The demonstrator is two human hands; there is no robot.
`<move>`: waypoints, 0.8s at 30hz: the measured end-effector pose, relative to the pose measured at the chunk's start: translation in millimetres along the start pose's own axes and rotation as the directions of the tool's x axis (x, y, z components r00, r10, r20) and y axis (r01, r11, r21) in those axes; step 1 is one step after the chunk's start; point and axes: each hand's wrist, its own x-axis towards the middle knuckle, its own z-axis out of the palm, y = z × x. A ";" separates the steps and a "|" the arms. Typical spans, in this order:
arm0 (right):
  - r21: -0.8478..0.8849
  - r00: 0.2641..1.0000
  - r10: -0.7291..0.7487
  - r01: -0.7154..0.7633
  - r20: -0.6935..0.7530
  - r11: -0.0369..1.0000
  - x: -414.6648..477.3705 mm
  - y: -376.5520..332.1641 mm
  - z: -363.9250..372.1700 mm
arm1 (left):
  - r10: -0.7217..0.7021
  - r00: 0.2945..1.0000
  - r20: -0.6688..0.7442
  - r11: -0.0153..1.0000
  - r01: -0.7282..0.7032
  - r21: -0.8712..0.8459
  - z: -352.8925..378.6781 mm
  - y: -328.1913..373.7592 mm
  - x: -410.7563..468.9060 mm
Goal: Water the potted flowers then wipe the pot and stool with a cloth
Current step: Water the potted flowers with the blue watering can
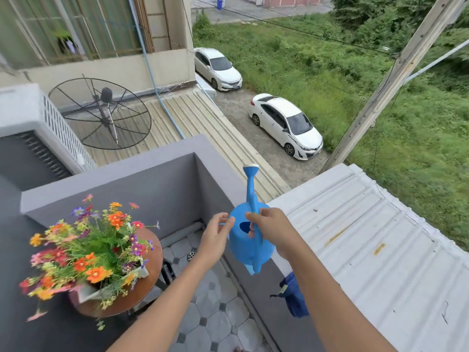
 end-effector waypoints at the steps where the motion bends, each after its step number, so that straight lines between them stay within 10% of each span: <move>1: -0.054 0.999 -0.036 0.038 0.032 0.998 -6.1 -7.7 7.8 | 0.013 0.999 -0.038 1.000 -0.013 -0.016 -11.0 -1.5 -6.0; 13: -0.476 0.883 -0.379 0.468 0.275 0.745 -88.6 -96.5 128.6 | 0.014 0.975 -0.223 0.969 -0.069 -0.239 -136.8 2.4 -104.7; 24: -0.575 0.845 -0.360 0.534 0.396 0.620 -132.1 -143.3 222.3 | -0.043 0.911 -0.410 0.982 -0.037 -0.186 -211.1 -0.6 -176.9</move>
